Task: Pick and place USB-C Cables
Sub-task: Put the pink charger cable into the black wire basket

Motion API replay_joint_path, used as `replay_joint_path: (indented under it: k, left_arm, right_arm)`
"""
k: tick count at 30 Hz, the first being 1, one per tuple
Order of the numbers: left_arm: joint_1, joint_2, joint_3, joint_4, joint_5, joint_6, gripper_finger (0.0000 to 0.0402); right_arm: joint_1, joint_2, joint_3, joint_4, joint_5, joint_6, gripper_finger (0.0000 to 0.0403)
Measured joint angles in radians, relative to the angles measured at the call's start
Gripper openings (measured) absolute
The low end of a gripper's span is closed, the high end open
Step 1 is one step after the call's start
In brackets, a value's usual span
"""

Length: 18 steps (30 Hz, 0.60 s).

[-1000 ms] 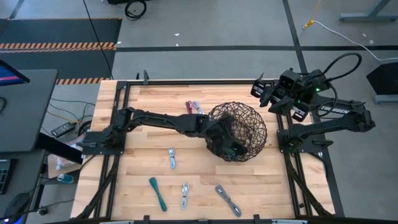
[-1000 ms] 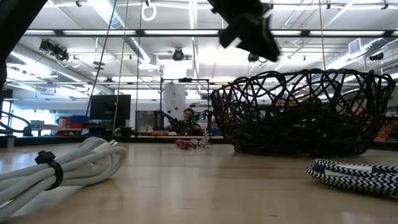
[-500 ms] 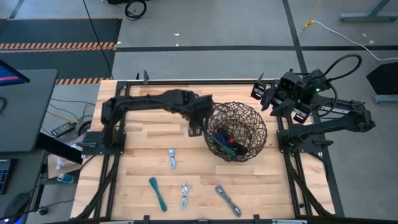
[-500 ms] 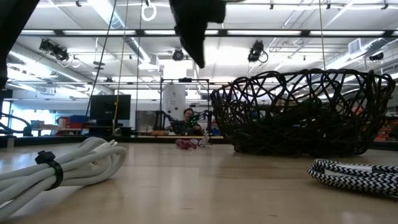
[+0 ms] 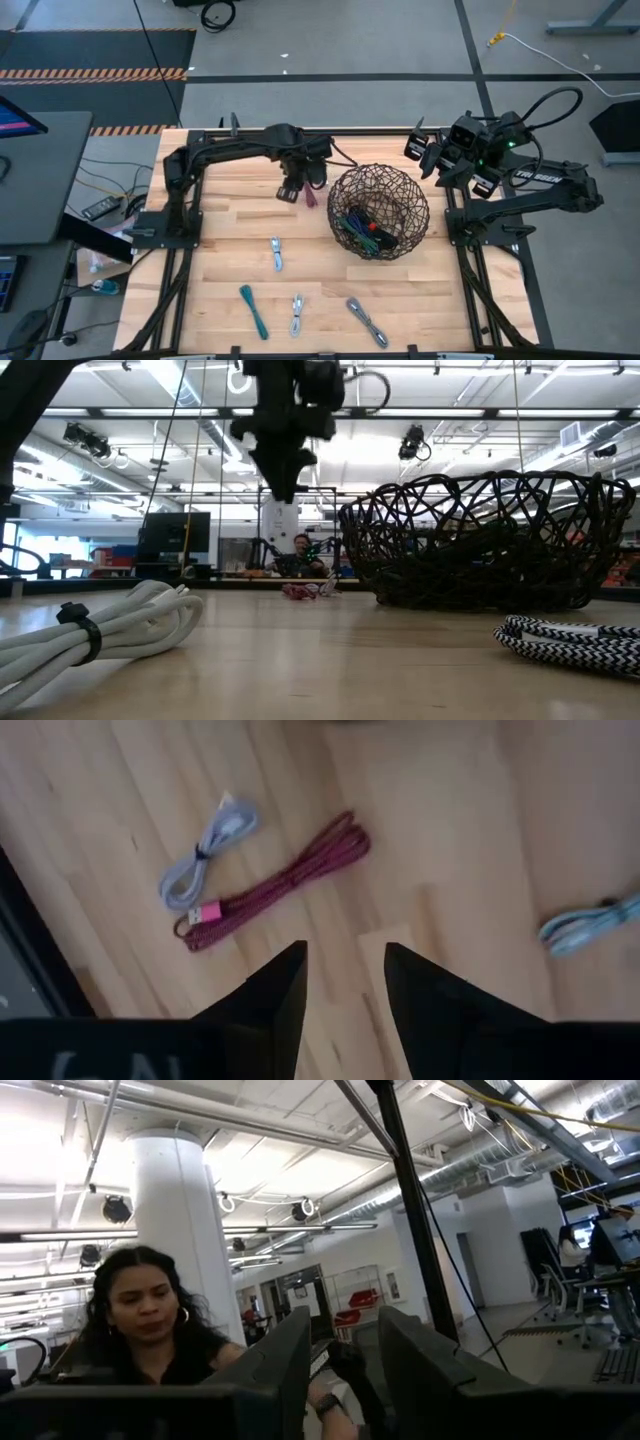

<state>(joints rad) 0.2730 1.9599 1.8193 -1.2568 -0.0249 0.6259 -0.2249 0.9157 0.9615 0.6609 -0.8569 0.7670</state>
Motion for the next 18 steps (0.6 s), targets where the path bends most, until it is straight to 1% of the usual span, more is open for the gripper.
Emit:
replay_joint_path:
  k: [4,7,10,12,15,18]
  left_arm:
    - [0.035,0.002,-0.100,0.027,0.000,0.068,0.0142]
    - [0.035,0.001,-0.172,0.072,-0.001,0.158,0.0142]
    - [0.009,0.001,-0.234,0.164,0.001,0.251,0.0142]
    - [-0.016,0.002,-0.264,0.233,-0.001,0.284,0.0142]
    - [-0.055,0.001,-0.286,0.342,-0.005,0.321,0.0143]
    - [-0.082,0.001,-0.291,0.401,-0.006,0.352,0.0152]
  right_arm:
    - [0.000,0.000,0.000,0.000,0.001,0.000,0.0126]
    - [0.000,0.000,0.000,0.000,0.008,-0.001,0.0126]
    - [0.000,0.000,0.000,0.000,0.023,-0.002,0.0126]
    - [0.000,0.000,0.000,0.000,0.030,-0.002,0.0126]
    - [0.000,0.000,0.000,0.000,0.051,-0.003,0.0126]
    - [0.000,0.000,0.000,0.000,0.070,-0.008,0.0126]
